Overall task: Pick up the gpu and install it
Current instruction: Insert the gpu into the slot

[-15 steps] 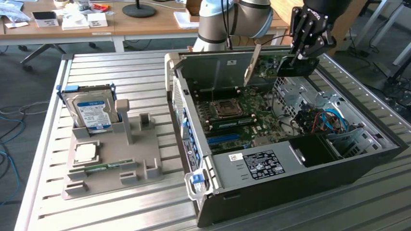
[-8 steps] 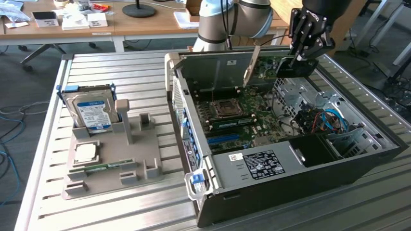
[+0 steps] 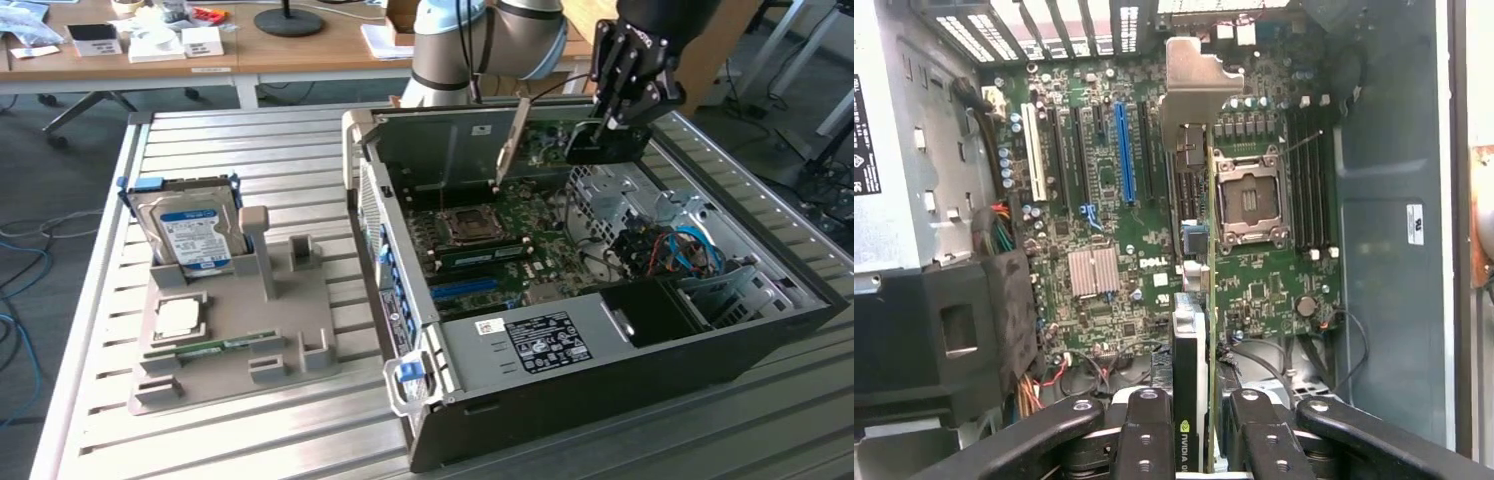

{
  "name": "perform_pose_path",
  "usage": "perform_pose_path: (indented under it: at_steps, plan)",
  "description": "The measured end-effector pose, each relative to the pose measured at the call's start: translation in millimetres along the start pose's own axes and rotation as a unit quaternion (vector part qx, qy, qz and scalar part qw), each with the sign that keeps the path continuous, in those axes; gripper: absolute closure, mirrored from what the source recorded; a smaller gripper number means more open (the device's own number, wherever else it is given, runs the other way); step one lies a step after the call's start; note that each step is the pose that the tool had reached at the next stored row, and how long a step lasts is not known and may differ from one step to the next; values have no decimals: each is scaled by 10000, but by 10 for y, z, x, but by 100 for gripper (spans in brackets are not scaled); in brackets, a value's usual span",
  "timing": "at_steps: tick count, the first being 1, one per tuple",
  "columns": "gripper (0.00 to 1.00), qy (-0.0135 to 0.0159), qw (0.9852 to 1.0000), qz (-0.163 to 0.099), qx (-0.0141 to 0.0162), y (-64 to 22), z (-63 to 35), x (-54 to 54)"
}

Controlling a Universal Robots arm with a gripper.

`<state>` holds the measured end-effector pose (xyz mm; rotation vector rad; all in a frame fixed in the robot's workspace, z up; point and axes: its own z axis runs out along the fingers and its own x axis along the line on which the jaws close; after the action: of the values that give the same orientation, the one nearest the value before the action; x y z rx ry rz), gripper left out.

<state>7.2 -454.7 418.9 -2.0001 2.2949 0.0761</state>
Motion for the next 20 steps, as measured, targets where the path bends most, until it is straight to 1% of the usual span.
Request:
perform_pose_path:
  at_steps: [6, 9, 14, 20]
  plan:
    - [73, 0, 10000, -4, -1, 27, 54, 43]
    - [73, 0, 10000, -42, -5, 45, 71, 52]
    - [73, -2, 10000, -78, -8, 57, 124, 69]
    - [73, -1, 10000, -84, -9, 59, 131, 70]
